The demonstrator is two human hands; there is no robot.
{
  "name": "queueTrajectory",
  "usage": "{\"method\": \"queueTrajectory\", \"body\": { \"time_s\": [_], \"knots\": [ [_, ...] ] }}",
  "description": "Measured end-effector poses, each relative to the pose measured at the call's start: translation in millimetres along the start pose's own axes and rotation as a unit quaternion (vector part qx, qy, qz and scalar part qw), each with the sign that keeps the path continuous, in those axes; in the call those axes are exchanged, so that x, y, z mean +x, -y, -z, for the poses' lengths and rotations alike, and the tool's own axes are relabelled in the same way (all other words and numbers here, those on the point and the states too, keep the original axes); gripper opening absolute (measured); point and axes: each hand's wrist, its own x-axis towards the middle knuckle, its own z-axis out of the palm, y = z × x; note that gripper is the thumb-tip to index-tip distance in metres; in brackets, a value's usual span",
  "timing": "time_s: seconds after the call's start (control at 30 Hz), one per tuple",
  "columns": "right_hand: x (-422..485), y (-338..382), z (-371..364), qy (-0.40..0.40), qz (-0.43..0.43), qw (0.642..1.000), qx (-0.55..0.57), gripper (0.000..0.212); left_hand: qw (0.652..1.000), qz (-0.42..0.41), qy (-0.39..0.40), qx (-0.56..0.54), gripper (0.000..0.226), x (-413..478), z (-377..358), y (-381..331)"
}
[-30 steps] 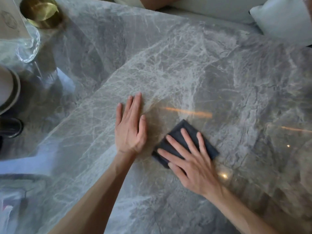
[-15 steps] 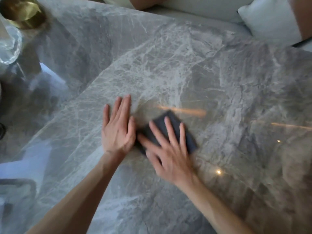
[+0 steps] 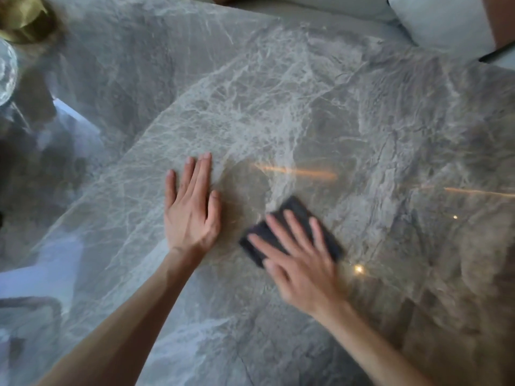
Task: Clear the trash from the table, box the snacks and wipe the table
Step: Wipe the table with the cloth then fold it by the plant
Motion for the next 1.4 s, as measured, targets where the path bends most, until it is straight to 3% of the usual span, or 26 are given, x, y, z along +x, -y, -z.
{"method": "queueTrajectory", "body": {
  "time_s": [0.07,0.13,0.17,0.2,0.27,0.37,0.47,0.6,0.63,0.77,0.97,1.13,1.23,1.3,1.4],
  "knots": [
    [-6.9,-70.1,4.8,-0.005,-0.101,0.995,-0.022,0.052,1.0,0.002,-0.003,-0.001,0.059,0.9,-0.6,0.0],
    [49.9,-119.9,20.4,-0.057,-0.283,0.957,0.022,0.054,1.0,0.006,-0.009,-0.001,0.059,1.6,-1.2,0.3],
    [89.7,-118.9,29.2,-0.071,-0.329,0.94,0.046,0.054,1.0,0.006,-0.01,-0.002,0.058,1.7,-1.9,0.2],
    [122.7,-98.0,32.2,-0.079,-0.32,0.943,0.043,0.054,1.0,0.005,-0.009,0.0,0.058,1.5,-2.5,0.2],
    [146.1,-20.5,22.5,-0.101,-0.201,0.974,0.016,0.054,1.0,0.002,-0.008,0.006,0.059,1.1,-2.3,0.5],
    [56.7,62.4,-1.4,-0.04,-0.029,0.998,0.046,0.05,1.0,-0.005,-0.004,0.012,0.059,-0.6,-0.2,-0.1],
    [0.2,7.7,-2.2,-0.002,-0.06,0.998,0.016,0.052,1.0,-0.004,-0.003,0.014,0.059,0.9,-1.4,-0.2],
    [92.0,-81.2,17.7,-0.064,-0.293,0.953,0.043,0.051,1.0,-0.004,-0.015,-0.005,0.058,0.7,-3.0,1.3],
    [121.3,-83.1,22.8,-0.074,-0.311,0.946,0.058,0.052,1.0,-0.003,-0.017,-0.011,0.058,1.1,-3.5,2.0],
    [159.1,-28.5,17.3,-0.087,-0.202,0.975,0.045,0.055,1.0,0.004,-0.019,-0.018,0.059,0.8,-4.4,4.2],
    [77.9,32.9,-3.1,-0.076,-0.05,0.996,0.015,0.053,0.999,0.008,-0.029,-0.025,0.06,0.6,-3.4,1.1],
    [-5.6,50.5,-21.1,-0.043,-0.002,0.997,0.063,0.048,0.999,0.019,-0.012,-0.047,0.062,1.6,0.3,-0.4],
    [-43.8,53.1,-25.0,-0.03,0.033,0.997,0.069,0.049,0.979,0.074,0.012,-0.192,0.068,-1.4,13.0,-2.8],
    [-64.2,42.8,-25.9,-0.024,0.061,0.997,0.047,0.05,0.964,0.062,-0.004,-0.258,0.069,-8.5,27.3,-3.3],
    [-72.0,8.4,-18.8,-0.025,0.007,0.999,0.033,0.053,0.98,0.027,-0.029,-0.193,0.058,-37.9,54.7,-7.1]
  ]
}}
